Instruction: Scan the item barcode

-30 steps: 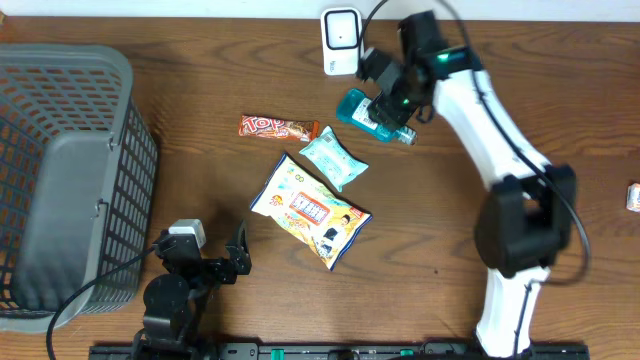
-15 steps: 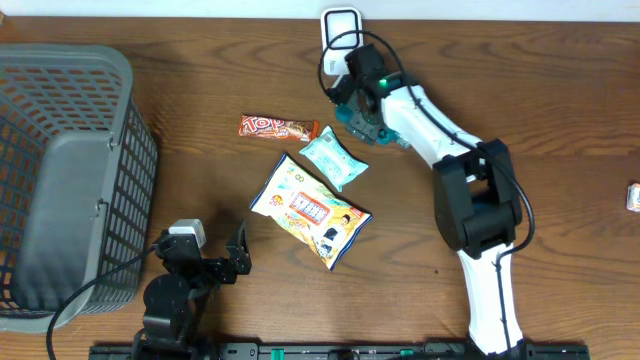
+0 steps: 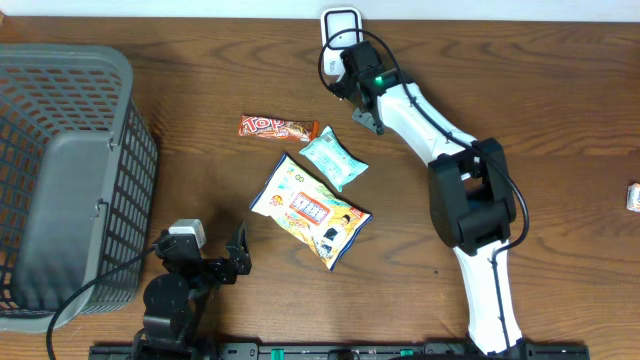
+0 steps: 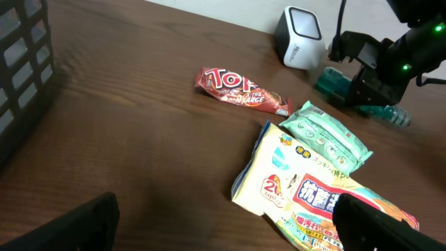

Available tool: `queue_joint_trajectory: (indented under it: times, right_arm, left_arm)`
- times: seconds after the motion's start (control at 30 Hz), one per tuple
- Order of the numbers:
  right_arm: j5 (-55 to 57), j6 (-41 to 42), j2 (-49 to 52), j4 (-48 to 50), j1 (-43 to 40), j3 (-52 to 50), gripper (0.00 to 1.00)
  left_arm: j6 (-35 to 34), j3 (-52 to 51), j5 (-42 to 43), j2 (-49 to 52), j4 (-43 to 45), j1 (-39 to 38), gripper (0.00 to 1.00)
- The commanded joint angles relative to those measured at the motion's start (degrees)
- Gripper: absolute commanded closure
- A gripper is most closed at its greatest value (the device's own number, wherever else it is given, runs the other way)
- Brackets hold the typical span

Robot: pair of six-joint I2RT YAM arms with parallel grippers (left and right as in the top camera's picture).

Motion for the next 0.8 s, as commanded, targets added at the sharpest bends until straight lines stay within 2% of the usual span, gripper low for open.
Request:
queue_joint_trajectory:
  times: [0.0, 0.2, 0.43, 0.57, 0.6, 0.77]
  right_arm:
    - [-18.1, 0.6, 6.8, -4.7, -0.7, -4.0, 0.78]
    - [-24.3, 0.1, 3.4, -9.2, -0.6, -3.9, 0.80]
    - [-24.9, -0.1, -2.3, -13.4, -0.6, -3.9, 0.82]
    - [-26.4, -1.2, -3.3, -16.4, -0.6, -3.9, 0.79]
    - [-26.4, -1.2, -3.3, -16.7, -0.6, -3.9, 0.78]
    - [-26.3, 0.4, -3.7, -14.5, -0.5, -3.8, 0.49]
  left_arm:
    - [-0.7, -0.9, -0.3, -0.1, -1.2, -0.2, 0.02]
    - [-0.7, -0.9, -0.3, -0.1, -1.2, -0.2, 0.02]
    - [-0.7, -0.9, -0.3, -0.1, -1.2, -0.2, 0.02]
    - [-0.7, -0.9, -0.3, -0.1, -1.2, -0.2, 0.02]
    - [-0.7, -0.9, -0.3, -0.1, -1.2, -0.2, 0.02]
    - [-0.7, -0.9, -0.3, -0.1, -1.2, -0.2, 0.02]
